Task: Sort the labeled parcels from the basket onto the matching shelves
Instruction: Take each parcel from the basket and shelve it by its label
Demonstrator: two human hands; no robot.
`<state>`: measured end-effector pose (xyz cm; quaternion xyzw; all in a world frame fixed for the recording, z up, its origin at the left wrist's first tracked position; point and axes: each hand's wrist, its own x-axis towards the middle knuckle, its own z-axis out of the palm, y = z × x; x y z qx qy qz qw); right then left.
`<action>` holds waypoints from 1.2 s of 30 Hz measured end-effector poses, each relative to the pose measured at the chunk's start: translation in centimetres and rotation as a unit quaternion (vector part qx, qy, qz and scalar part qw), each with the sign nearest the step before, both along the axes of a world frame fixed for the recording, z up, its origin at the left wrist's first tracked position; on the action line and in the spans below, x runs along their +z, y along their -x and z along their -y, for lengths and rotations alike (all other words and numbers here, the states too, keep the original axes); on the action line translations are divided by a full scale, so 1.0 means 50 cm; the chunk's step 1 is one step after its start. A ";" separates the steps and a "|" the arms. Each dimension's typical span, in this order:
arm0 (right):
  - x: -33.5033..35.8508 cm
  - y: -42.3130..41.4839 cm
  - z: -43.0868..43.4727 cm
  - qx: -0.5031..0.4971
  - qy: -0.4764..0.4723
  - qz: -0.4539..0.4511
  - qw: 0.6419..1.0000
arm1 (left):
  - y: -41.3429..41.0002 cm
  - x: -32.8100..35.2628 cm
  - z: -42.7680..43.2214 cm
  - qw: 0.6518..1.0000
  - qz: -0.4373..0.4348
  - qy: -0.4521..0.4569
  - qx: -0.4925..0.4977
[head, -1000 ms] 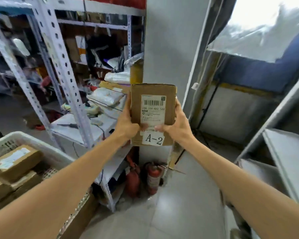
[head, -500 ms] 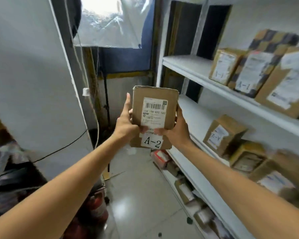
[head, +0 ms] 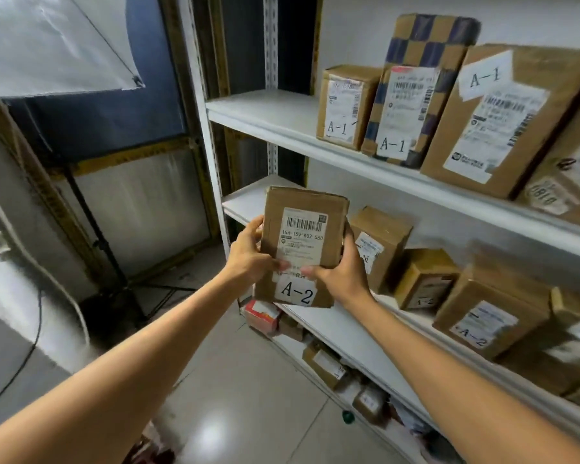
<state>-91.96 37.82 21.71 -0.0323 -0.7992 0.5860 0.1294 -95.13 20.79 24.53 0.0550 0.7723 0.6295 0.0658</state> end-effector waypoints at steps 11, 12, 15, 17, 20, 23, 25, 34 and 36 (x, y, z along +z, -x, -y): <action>-0.095 0.233 -0.014 -0.011 0.029 0.098 0.995 | 0.262 -0.069 -0.024 0.998 0.058 0.040 -0.004; -0.103 0.253 -0.017 -0.017 0.031 0.109 0.993 | 0.288 -0.077 -0.026 0.997 0.067 0.042 -0.009; -0.128 0.309 -0.021 -0.041 0.028 0.123 0.991 | 0.365 -0.114 -0.032 0.993 0.104 0.041 -0.030; -0.140 0.343 -0.019 -0.060 0.026 0.131 0.989 | 0.417 -0.139 -0.041 0.991 0.120 0.032 -0.043; -0.151 0.397 -0.016 -0.090 0.003 0.149 0.985 | 0.491 -0.159 -0.059 0.986 0.158 0.008 -0.052; -0.158 0.452 -0.014 -0.130 -0.016 0.164 0.978 | 0.559 -0.176 -0.070 0.979 0.192 -0.015 -0.070; -0.158 0.485 -0.018 -0.168 -0.024 0.173 0.970 | 0.593 -0.188 -0.081 0.976 0.197 -0.029 -0.092; -0.193 0.528 -0.035 -0.237 0.077 0.224 0.942 | 0.680 -0.239 -0.146 0.974 0.184 -0.030 -0.125; -0.196 0.528 -0.038 -0.239 0.112 0.240 0.934 | 0.689 -0.250 -0.158 0.975 0.168 -0.023 -0.143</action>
